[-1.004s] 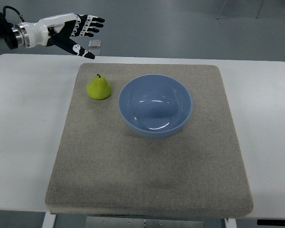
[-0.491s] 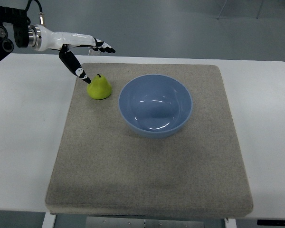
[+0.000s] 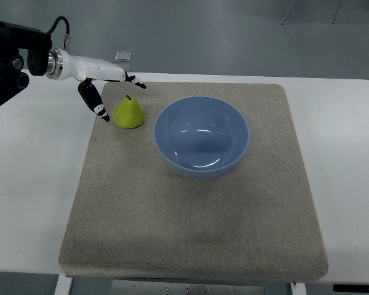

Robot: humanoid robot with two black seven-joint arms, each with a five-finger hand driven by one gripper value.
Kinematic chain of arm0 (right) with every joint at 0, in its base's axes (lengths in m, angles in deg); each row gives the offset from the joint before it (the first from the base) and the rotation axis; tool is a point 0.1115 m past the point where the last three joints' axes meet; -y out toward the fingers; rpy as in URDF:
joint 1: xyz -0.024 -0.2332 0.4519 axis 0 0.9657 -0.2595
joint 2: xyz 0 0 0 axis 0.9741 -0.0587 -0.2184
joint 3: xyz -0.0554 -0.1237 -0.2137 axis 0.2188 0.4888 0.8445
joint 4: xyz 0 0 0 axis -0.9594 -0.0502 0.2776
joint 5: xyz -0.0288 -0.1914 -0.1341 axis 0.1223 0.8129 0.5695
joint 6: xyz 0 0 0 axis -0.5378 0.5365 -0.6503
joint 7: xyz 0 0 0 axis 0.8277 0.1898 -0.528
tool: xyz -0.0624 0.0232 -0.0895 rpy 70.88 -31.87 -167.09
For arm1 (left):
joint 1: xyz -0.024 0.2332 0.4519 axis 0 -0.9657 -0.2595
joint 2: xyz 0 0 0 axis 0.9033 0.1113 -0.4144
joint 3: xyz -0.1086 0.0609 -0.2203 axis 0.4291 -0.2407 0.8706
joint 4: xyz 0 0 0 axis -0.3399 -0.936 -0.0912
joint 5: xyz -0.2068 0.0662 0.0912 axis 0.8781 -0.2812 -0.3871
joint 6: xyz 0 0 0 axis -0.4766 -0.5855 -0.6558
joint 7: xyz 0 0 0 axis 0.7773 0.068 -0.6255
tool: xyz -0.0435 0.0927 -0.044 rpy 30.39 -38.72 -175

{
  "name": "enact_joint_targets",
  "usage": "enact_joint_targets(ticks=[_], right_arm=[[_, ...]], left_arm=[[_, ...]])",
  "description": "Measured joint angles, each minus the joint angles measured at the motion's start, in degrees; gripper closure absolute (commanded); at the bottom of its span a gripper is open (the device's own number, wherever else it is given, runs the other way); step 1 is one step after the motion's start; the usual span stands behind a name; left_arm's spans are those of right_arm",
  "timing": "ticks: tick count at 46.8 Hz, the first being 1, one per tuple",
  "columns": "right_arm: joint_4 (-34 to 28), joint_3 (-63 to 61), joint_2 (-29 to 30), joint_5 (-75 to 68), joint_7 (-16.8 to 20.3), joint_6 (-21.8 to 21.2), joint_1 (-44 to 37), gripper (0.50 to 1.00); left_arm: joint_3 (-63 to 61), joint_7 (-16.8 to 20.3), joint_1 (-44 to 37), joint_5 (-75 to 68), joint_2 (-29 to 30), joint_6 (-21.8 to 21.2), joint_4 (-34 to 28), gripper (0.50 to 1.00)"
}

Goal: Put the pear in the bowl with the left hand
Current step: 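Swing the left hand over the pear and lower fingers beside it, then close the left hand fingers around the yellow-green pear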

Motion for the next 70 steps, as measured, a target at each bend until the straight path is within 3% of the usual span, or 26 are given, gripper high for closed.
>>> enact_joint_targets(ticks=[6,12,70], right_arm=[[0.0,0.0,0.0,0.0,0.0,0.0,0.0,0.576],[0.0,0.0,0.0,0.0,0.0,0.0,0.0,0.576],[0.0,0.0,0.0,0.0,0.0,0.0,0.0,0.576]], left_arm=[[-2.6,0.0,0.1,-1.7,-1.0,-4.3,-1.1,0.529],[-3.0,-0.2,-0.3,-1.9,-2.6,-5.5,-2.7,0.529],[-3.0,-0.2,-2.8,-1.3,-6.3,-6.5,-6.7,0.529]])
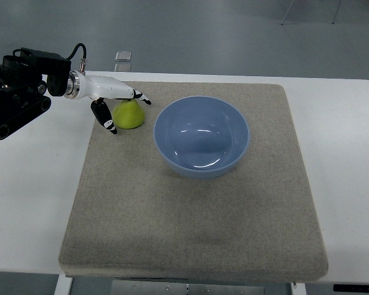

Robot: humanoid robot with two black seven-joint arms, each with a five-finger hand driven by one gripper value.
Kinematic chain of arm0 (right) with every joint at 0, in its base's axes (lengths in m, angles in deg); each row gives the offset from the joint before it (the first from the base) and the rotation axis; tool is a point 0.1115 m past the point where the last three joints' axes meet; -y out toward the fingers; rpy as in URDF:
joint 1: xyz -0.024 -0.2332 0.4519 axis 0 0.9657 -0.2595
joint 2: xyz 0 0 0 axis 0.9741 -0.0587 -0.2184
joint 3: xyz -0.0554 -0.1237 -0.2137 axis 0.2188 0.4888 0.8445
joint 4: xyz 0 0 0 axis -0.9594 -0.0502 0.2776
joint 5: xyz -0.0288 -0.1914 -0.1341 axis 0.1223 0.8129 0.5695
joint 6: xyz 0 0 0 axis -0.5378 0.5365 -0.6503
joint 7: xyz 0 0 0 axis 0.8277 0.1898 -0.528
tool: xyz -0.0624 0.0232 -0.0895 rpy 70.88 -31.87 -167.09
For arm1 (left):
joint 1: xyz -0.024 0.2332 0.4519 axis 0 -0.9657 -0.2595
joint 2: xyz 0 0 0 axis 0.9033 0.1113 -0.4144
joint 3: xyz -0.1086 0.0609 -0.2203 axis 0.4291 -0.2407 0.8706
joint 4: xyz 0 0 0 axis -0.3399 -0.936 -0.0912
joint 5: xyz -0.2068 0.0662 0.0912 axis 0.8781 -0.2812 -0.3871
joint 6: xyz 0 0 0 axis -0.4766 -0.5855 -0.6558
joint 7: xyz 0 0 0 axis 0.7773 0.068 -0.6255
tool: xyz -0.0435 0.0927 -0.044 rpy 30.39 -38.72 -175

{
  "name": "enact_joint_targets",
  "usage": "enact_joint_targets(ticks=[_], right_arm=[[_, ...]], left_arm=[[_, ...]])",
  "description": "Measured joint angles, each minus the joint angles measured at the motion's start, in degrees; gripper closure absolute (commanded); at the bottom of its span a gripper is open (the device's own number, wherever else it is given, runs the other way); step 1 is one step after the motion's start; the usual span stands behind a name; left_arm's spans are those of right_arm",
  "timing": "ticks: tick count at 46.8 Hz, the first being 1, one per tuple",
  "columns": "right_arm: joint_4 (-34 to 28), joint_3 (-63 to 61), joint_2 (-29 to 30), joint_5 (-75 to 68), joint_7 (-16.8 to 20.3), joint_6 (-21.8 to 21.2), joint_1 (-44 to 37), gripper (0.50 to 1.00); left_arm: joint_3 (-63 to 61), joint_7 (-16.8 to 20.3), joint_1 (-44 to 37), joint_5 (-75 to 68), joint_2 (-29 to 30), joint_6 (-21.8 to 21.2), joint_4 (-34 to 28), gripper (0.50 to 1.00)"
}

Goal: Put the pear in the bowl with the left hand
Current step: 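Close the left hand fingers around the yellow-green pear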

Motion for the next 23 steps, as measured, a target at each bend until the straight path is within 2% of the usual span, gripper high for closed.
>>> enact_joint_targets(ticks=[15,21,23], right_arm=[[0.0,0.0,0.0,0.0,0.0,0.0,0.0,0.576],[0.0,0.0,0.0,0.0,0.0,0.0,0.0,0.576],[0.0,0.0,0.0,0.0,0.0,0.0,0.0,0.576]], left_arm=[[0.0,0.0,-0.3,0.1,-1.7,-0.3,-3.5,0.559],[0.0,0.1,-1.3,0.1,-2.7,-2.3,-4.0,0.559],[-0.1,0.1,-1.5,0.0,-2.8,-2.6,-4.1,0.574]])
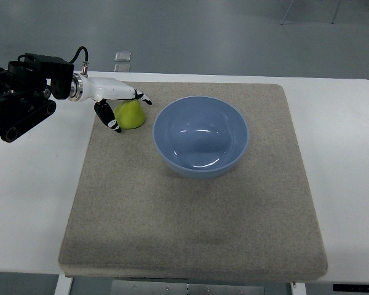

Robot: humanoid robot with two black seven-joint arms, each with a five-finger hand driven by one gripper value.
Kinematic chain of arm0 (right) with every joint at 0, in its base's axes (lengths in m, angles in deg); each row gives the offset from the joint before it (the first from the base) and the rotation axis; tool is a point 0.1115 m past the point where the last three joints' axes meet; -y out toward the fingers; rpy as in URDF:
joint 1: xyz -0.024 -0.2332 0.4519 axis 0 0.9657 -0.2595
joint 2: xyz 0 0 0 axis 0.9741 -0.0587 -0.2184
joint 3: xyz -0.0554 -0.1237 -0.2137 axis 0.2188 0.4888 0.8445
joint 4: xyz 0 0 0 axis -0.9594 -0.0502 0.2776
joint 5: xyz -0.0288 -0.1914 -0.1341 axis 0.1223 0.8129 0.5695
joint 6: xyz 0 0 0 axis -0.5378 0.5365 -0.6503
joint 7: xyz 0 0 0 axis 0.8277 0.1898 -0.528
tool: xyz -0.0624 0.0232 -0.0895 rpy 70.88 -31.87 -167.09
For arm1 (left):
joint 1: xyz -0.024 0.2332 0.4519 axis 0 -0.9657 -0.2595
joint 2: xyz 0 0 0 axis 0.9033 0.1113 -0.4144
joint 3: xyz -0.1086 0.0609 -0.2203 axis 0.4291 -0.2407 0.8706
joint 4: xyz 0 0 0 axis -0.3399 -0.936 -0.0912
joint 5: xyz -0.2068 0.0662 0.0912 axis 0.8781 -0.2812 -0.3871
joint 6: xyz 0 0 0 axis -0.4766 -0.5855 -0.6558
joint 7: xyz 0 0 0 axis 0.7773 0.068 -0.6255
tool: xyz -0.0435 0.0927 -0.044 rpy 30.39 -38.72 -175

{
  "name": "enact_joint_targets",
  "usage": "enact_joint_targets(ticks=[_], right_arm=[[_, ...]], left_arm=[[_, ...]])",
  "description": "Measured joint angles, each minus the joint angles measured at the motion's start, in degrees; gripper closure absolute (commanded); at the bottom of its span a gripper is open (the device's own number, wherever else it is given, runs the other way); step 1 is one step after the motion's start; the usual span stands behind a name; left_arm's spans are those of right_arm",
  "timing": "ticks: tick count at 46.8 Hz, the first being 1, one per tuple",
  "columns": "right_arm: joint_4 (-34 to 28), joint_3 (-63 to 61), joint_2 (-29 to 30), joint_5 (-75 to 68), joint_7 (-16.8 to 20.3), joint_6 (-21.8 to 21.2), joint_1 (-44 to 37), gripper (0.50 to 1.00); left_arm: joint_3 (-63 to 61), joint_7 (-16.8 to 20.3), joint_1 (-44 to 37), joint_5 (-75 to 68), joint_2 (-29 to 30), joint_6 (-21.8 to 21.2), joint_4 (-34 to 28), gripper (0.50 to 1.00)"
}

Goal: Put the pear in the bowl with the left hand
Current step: 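Close the left hand fingers around the yellow-green pear, then lift the pear with the left hand and carry it over the bowl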

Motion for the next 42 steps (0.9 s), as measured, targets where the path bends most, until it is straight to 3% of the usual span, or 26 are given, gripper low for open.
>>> enact_joint_targets(ticks=[9,20,42], right_arm=[[0.0,0.0,0.0,0.0,0.0,0.0,0.0,0.576],[0.0,0.0,0.0,0.0,0.0,0.0,0.0,0.576],[0.0,0.0,0.0,0.0,0.0,0.0,0.0,0.576]], left_arm=[[-0.2,0.0,-0.1,-0.2,-0.1,-0.1,0.0,0.690],[-0.2,-0.1,0.0,-0.3,-0.1,-0.2,0.0,1.000],[0.4,-0.4,0.8,0.4,0.0,0.0,0.6,1.000]])
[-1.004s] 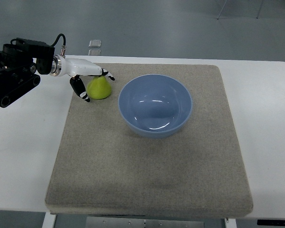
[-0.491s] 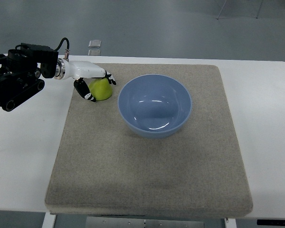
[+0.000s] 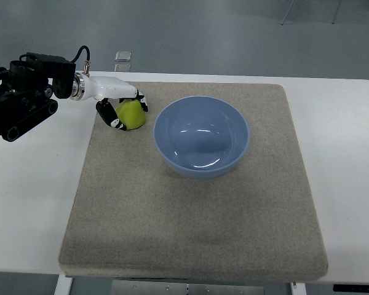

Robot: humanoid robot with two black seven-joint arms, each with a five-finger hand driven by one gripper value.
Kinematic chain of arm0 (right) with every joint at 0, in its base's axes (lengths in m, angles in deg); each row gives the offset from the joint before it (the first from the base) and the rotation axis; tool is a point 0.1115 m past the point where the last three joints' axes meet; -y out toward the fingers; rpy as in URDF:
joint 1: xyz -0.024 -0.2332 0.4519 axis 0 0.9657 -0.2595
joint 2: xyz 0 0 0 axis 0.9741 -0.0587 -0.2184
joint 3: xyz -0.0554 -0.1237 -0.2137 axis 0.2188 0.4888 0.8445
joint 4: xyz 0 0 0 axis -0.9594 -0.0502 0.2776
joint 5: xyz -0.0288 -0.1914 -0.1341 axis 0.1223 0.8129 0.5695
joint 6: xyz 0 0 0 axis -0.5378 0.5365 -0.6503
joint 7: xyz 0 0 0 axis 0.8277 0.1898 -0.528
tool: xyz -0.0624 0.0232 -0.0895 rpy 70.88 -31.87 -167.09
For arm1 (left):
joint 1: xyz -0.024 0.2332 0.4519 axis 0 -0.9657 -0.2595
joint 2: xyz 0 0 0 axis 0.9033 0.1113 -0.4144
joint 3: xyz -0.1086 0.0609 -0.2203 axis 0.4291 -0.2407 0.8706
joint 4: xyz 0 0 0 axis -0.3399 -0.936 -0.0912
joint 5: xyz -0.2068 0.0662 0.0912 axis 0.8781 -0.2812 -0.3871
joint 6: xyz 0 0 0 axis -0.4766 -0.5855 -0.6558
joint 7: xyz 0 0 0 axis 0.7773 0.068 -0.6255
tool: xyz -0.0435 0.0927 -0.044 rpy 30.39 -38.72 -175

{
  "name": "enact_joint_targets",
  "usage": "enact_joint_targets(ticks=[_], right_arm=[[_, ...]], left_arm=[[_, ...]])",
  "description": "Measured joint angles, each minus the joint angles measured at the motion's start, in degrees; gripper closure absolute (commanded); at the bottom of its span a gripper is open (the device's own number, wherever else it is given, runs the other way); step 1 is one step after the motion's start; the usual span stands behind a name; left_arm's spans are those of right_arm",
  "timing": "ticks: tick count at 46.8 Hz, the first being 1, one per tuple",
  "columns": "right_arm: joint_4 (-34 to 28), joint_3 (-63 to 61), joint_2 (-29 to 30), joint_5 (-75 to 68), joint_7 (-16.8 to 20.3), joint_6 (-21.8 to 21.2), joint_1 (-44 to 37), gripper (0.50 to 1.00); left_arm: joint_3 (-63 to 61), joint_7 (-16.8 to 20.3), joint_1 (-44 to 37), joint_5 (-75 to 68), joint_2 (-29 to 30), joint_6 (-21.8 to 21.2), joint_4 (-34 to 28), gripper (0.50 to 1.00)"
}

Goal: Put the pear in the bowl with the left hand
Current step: 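Lift the pear with the left hand and carry it over the bowl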

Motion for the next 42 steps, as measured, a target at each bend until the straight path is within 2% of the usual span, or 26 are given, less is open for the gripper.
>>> enact_joint_targets(ticks=[20,33,42], right_arm=[[0.0,0.0,0.0,0.1,0.0,0.0,0.0,0.576],[0.0,0.0,0.0,0.0,0.0,0.0,0.0,0.576],[0.0,0.0,0.0,0.0,0.0,0.0,0.0,0.576]], left_arm=[[0.6,0.0,5.7,6.1,0.0,-0.1,1.7,1.000],[2.9,0.0,8.7,8.6,0.0,-0.1,6.1,1.000],[3.5,0.0,9.2,8.7,0.3,0.5,11.8,1.000]])
